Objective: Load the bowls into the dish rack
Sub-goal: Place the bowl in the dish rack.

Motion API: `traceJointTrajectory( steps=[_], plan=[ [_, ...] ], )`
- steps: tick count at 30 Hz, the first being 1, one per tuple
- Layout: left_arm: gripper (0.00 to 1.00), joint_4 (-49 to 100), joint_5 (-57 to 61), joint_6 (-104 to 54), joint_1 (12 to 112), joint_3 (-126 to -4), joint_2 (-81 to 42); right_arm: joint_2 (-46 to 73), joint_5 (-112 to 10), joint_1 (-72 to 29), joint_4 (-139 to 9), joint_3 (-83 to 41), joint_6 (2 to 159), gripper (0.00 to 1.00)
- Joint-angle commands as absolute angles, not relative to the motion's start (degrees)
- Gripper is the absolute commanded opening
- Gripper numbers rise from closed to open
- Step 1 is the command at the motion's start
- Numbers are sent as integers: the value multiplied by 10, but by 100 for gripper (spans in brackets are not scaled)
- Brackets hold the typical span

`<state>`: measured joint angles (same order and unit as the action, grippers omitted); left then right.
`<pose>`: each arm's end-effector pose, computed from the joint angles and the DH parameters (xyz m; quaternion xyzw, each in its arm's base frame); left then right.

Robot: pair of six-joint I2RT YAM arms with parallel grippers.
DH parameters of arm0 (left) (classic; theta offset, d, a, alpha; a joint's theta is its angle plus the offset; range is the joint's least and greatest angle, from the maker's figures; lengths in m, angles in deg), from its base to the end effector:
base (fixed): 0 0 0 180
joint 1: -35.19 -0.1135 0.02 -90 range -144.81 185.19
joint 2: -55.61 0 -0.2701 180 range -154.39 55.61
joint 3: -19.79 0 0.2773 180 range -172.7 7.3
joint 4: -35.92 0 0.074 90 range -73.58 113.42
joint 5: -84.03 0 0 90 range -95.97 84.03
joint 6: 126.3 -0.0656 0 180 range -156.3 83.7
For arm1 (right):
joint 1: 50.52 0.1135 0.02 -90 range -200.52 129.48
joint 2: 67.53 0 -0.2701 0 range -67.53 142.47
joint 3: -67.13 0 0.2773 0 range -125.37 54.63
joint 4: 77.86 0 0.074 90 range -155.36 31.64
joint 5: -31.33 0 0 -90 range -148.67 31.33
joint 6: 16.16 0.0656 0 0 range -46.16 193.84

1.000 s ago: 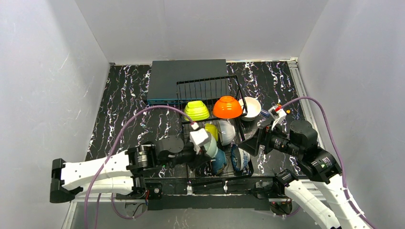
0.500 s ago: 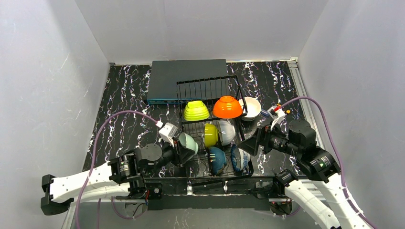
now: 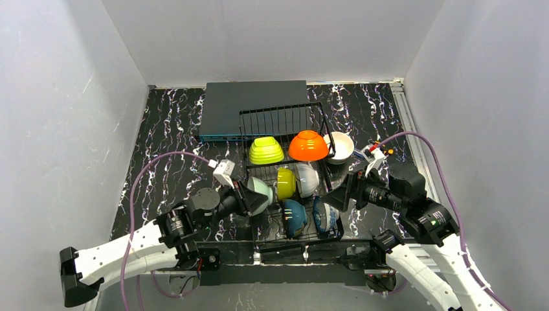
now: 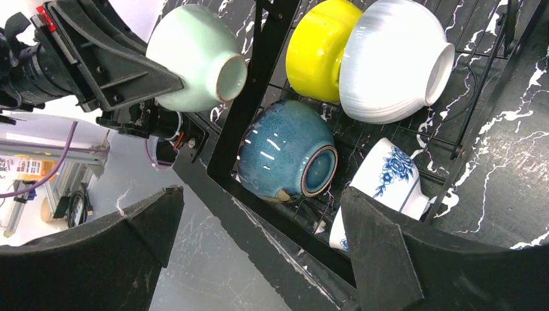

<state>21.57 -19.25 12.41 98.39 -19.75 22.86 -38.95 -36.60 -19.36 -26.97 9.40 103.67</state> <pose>0.1058 -0.1760 0.2743 0.0186 0.7508 -0.4937 0.4385 0.1158 0.0988 0.3279 -0.1168 0.8112 0.4160 0.3941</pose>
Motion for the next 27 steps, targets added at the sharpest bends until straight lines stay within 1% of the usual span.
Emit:
traceJointTrajectory(
  steps=[1,4,9,14,20,27],
  plan=[
    [0,351,-141,170,948,-181,235,-392,-361,-192,-291,97,1036,99],
    [0,403,-98,203,908,-153,235,-392,-359,-192,-291,99,1037,99],
    [0,449,8,254,840,-129,217,-391,-360,-192,-288,98,1036,99],
    [0,512,47,283,798,-100,206,-391,-359,-191,-291,101,1036,99],
    [0,641,87,332,751,-46,183,-392,-359,-191,-290,102,1036,99],
    [0,672,85,342,727,-20,164,-391,-360,-192,-290,104,1035,99]
  ],
)
